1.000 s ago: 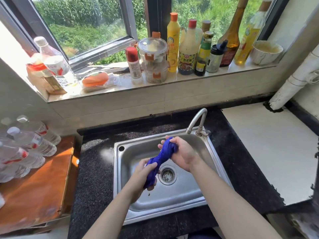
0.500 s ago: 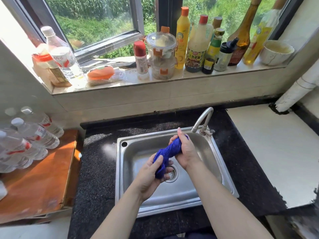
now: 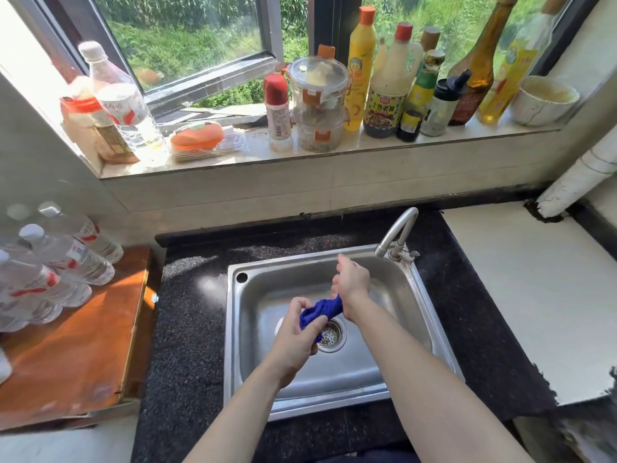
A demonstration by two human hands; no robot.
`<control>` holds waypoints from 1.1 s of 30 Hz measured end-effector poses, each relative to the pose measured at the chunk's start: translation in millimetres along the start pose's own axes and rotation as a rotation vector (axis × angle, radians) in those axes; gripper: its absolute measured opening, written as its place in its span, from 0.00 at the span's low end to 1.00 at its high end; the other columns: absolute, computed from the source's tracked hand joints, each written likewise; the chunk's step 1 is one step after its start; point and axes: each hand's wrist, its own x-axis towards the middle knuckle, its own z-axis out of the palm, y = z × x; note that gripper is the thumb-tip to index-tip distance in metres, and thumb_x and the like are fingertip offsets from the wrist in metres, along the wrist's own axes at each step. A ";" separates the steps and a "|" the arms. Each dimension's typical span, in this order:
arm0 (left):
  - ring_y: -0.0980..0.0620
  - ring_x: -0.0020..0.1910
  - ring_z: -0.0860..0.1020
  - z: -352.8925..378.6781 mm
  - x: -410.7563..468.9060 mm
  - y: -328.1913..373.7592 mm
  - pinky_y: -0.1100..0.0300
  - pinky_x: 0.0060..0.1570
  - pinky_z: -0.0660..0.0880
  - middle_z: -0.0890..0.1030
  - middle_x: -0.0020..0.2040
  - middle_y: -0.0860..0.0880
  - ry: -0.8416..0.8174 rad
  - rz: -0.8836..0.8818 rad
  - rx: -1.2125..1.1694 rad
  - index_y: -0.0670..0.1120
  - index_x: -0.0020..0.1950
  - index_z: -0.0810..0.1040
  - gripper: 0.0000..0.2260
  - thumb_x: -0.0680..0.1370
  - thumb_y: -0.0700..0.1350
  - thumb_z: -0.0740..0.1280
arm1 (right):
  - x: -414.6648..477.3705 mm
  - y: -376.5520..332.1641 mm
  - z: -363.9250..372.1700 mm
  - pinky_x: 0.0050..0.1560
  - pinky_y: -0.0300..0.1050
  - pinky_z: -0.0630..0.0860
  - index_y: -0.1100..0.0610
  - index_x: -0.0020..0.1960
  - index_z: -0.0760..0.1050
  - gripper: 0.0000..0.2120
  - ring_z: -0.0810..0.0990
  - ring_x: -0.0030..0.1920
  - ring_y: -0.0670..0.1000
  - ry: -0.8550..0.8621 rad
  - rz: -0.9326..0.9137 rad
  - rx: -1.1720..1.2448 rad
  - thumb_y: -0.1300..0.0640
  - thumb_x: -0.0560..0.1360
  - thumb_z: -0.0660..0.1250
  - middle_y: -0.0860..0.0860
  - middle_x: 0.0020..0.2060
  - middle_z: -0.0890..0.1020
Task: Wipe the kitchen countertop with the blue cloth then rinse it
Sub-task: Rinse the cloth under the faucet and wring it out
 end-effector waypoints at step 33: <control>0.52 0.40 0.77 -73.2 16.7 7.0 0.61 0.38 0.76 0.81 0.53 0.46 0.196 0.021 0.039 0.51 0.58 0.73 0.16 0.75 0.38 0.71 | -25.2 17.0 -52.1 0.51 0.32 0.75 0.50 0.62 0.74 0.19 0.80 0.53 0.46 -0.410 -0.367 -1.037 0.60 0.75 0.73 0.49 0.57 0.80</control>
